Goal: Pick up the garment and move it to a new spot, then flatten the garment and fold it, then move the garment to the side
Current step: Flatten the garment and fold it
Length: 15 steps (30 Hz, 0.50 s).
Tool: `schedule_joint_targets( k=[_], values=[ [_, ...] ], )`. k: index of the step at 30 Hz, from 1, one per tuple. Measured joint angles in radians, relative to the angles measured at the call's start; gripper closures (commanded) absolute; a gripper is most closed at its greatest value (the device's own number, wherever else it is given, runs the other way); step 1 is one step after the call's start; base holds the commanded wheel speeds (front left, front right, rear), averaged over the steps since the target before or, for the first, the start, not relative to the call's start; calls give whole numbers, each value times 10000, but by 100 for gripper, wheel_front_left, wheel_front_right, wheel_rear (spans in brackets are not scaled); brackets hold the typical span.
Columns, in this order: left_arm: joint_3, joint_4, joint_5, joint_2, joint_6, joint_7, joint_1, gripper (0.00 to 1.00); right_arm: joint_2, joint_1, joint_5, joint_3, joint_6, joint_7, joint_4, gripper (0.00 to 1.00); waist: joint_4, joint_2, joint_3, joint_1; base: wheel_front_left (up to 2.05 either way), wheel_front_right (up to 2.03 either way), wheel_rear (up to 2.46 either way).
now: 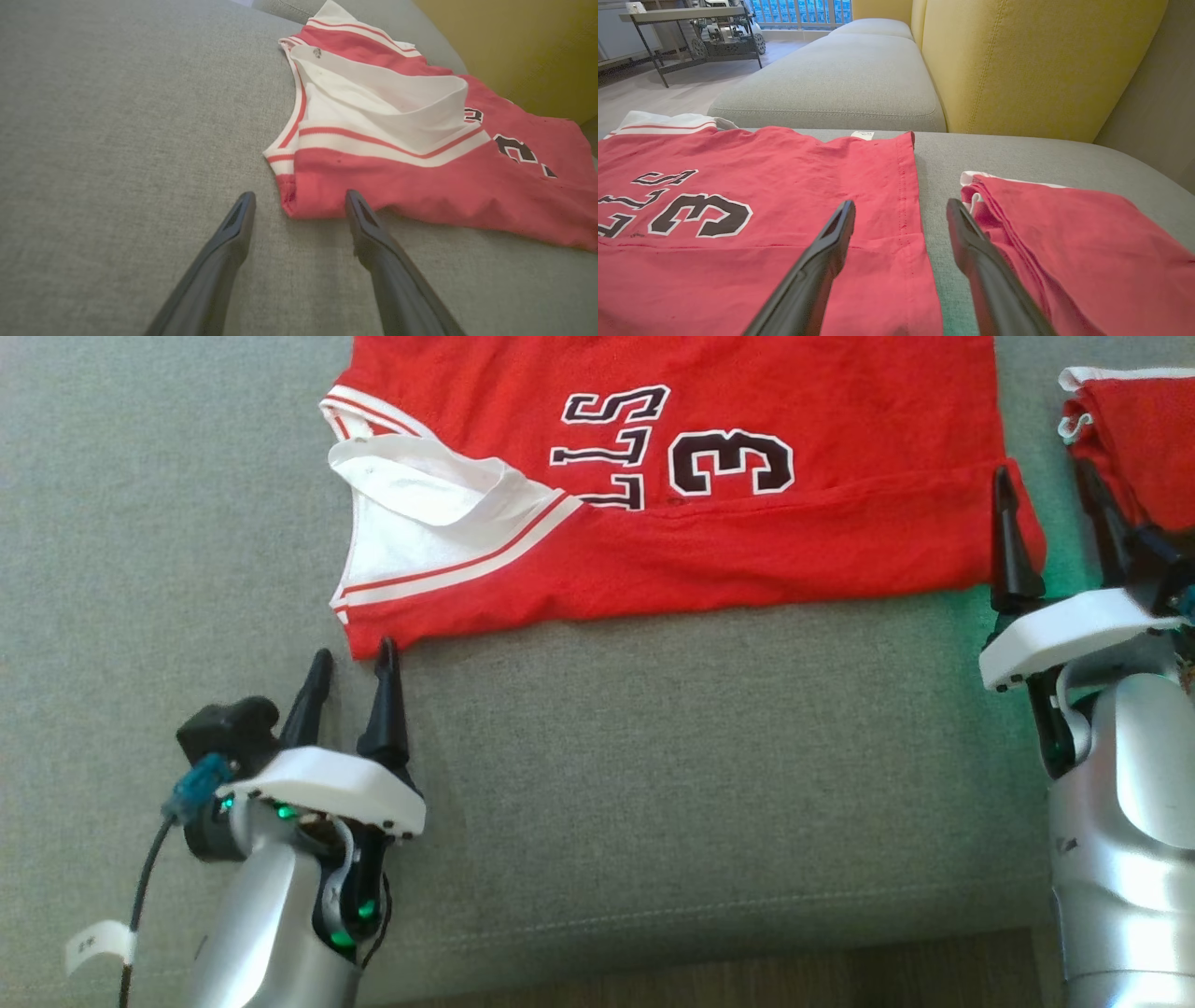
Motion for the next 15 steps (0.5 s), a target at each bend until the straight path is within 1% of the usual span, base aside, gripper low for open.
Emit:
schedule_joint_targets(
  k=[3, 7, 10, 11, 12, 13, 14, 15],
  values=[
    [84, 119, -71, 0, 171, 75, -169, 0, -2, 2, 174, 121, 0, 0, -52, 0, -32, 0, -16, 0, 0, 0, 0],
    [125, 474, -153, -4, 219, 127, -543, 0, 0, 43, 428, 257, 0, 125, -40, 0, -102, 0, -31, 0, 0, 0, 0],
    [150, 849, -533, -12, 242, 635, -757, 0, -2, 58, 476, 255, 0, 403, -36, 0, -168, 0, -56, 0, 0, 0, 0],
    [153, 918, -612, -12, 244, 800, -822, 14, 0, 61, 516, 230, 0, 548, -36, 0, -197, 1, -66, 0, 0, 0, 0],
    [190, 968, -704, -17, 242, 976, -882, 14, 4, 67, 583, 150, 0, 708, -29, 0, -219, 0, -80, 0, 0, 0, 0],
    [226, 1016, -834, -13, 242, 1151, -929, 55, 0, 70, 690, 86, 0, 886, 8, 0, -233, 0, -99, 0, 0, 0, 0],
    [240, 1041, -918, -10, 228, 1258, -976, 69, -2, 72, 880, 65, 0, 1089, 79, 0, -244, 0, -124, 0, 0, 0, 0],
    [242, 1089, -1009, -12, 159, 1342, -1008, 100, -2, 75, 1131, 77, 0, 1321, 182, 0, -254, 0, -151, 0, 0, 0, 0]
  ],
)
